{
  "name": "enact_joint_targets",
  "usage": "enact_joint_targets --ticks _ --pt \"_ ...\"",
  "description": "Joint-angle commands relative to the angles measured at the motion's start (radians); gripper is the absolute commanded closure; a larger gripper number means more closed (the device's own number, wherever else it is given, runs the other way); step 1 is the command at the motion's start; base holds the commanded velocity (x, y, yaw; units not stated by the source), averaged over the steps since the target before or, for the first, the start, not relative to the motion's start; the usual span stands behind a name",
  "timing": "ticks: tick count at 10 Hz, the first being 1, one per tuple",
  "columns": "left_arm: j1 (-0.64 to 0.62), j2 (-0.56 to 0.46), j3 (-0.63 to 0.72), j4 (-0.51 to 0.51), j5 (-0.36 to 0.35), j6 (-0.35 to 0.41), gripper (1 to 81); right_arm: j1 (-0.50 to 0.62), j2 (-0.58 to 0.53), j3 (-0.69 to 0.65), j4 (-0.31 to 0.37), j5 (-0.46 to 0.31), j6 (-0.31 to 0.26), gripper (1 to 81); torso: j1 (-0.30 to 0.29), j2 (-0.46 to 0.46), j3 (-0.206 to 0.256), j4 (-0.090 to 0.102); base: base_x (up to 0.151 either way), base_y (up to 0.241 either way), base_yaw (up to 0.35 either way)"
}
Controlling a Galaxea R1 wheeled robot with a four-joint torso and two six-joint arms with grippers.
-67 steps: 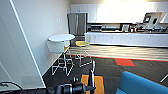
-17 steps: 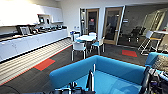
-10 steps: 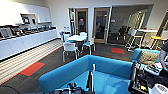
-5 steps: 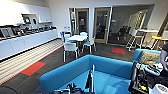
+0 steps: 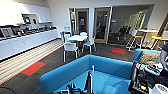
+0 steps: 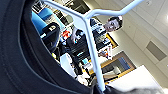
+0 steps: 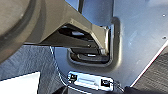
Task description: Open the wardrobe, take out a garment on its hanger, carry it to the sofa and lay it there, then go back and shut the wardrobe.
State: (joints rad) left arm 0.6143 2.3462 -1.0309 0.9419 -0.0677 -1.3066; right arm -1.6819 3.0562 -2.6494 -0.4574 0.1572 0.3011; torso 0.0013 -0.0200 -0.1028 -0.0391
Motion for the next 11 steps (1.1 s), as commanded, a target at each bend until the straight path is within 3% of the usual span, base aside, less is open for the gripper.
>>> enact_joint_targets --ticks 1,3,11 --pt "-0.135 -0.01 0.051 0.029 -0.044 0.015 81.1 0.021 0.014 0.008 -0.007 -0.045 0.003 1.0 0.0 0.0 0.0 0.0 0.0 0.0 0.0" --pt "-0.133 -0.008 0.051 0.029 -0.044 0.016 81.1 0.021 0.014 0.01 -0.007 -0.044 0.003 1.0 0.0 0.0 0.0 0.0 0.0 0.0 0.0" --pt "-0.133 -0.01 0.055 0.029 -0.044 0.017 81.1 0.021 0.014 0.01 -0.007 -0.044 0.003 1.0 0.0 0.0 0.0 0.0 0.068 0.0 0.0"
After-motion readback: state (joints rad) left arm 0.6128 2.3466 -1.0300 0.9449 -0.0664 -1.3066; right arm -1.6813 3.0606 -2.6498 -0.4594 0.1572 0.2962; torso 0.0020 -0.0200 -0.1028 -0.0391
